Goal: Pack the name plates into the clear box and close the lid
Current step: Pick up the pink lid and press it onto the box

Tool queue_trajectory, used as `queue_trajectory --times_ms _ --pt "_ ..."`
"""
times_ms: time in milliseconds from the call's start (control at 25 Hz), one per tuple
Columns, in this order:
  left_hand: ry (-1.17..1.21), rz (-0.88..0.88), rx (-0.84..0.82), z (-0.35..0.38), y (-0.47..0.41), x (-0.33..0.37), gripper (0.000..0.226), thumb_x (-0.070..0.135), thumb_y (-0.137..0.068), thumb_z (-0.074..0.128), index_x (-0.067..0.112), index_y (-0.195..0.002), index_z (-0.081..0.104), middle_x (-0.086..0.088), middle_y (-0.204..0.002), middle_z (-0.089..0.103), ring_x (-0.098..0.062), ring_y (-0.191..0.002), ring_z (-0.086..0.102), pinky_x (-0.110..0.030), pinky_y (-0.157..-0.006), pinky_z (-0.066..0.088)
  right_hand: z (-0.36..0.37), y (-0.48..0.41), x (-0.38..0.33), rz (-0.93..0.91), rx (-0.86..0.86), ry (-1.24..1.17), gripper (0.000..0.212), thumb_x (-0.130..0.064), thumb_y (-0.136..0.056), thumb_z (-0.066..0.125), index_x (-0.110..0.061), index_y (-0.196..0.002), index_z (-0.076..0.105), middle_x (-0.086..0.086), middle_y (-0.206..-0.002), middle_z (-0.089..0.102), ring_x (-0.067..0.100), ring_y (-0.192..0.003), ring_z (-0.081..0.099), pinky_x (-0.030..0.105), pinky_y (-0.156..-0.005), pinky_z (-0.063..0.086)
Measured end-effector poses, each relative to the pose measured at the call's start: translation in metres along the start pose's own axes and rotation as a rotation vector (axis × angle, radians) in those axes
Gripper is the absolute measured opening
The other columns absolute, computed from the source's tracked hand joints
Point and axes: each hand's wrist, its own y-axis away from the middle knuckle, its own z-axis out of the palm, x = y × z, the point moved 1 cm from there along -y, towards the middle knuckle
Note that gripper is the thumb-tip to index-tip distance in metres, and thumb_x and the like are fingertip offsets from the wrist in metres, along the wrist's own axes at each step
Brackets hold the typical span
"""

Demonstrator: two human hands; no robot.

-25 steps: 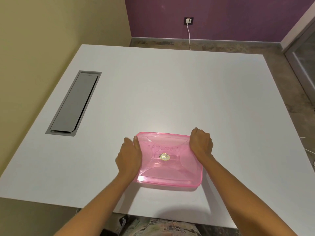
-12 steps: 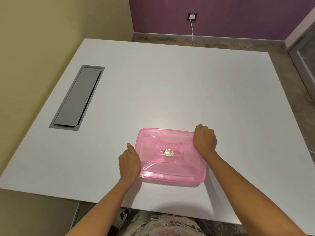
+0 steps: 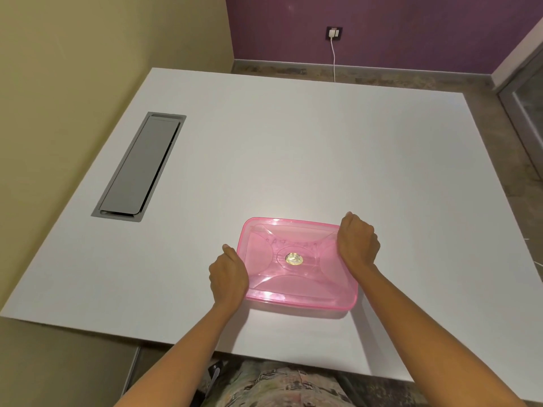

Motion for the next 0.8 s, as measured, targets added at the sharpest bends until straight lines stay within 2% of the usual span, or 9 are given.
queue_trajectory --times_ms 120,280,480,640,720,800 --pt "0.022 -0.006 0.027 0.001 0.001 0.0 0.049 0.025 -0.101 0.015 0.005 -0.072 0.049 -0.027 -0.091 0.065 -0.043 -0.09 0.058 -0.046 -0.079 0.046 -0.006 0.043 0.008 0.13 0.083 -0.118 0.038 -0.033 -0.1 0.025 -0.004 -0.093 0.048 0.018 -0.086 0.065 0.042 -0.08 0.063 0.042 -0.066 0.044" --pt "0.046 -0.038 0.034 0.002 -0.001 -0.003 0.059 0.03 -0.101 0.013 -0.001 -0.082 0.06 -0.027 -0.094 0.065 -0.042 -0.091 0.059 -0.044 -0.08 0.046 -0.005 0.1 0.027 0.132 0.084 -0.126 0.041 -0.04 -0.099 0.019 -0.007 -0.092 0.044 0.018 -0.074 0.064 0.04 -0.07 0.062 0.038 -0.06 0.041" --pt "0.039 -0.046 0.029 0.002 -0.001 -0.003 0.059 0.03 -0.101 0.014 -0.004 -0.09 0.061 -0.028 -0.097 0.065 -0.043 -0.093 0.06 -0.046 -0.082 0.047 0.001 0.102 0.037 0.222 0.04 -0.247 0.05 -0.04 -0.1 0.016 -0.005 -0.088 0.05 0.02 -0.075 0.062 0.04 -0.074 0.06 0.043 -0.069 0.047" --pt "0.021 -0.021 0.03 0.004 -0.003 -0.006 0.059 0.029 -0.101 0.014 -0.005 -0.09 0.061 -0.029 -0.098 0.065 -0.043 -0.094 0.06 -0.047 -0.083 0.047 0.005 0.1 0.039 0.263 0.046 -0.287 0.054 -0.041 -0.1 0.015 -0.004 -0.085 0.052 0.012 -0.07 0.055 0.04 -0.077 0.06 0.041 -0.069 0.045" --pt "0.013 -0.034 0.026 0.006 -0.005 -0.008 0.058 0.03 -0.1 0.014 -0.004 -0.091 0.061 -0.028 -0.098 0.065 -0.043 -0.094 0.059 -0.046 -0.081 0.047 0.005 0.1 0.037 0.271 0.042 -0.261 0.05 -0.04 -0.1 0.016 -0.006 -0.087 0.051 0.016 -0.073 0.059 0.039 -0.076 0.061 0.04 -0.066 0.044" --pt "0.002 -0.04 0.032 0.006 -0.005 -0.008 0.059 0.032 -0.1 0.016 -0.003 -0.09 0.062 -0.025 -0.094 0.066 -0.042 -0.091 0.06 -0.043 -0.076 0.044 0.003 0.098 0.035 0.202 0.052 -0.12 0.039 -0.031 -0.1 0.02 -0.006 -0.09 0.048 0.017 -0.076 0.062 0.037 -0.07 0.061 0.038 -0.062 0.047"
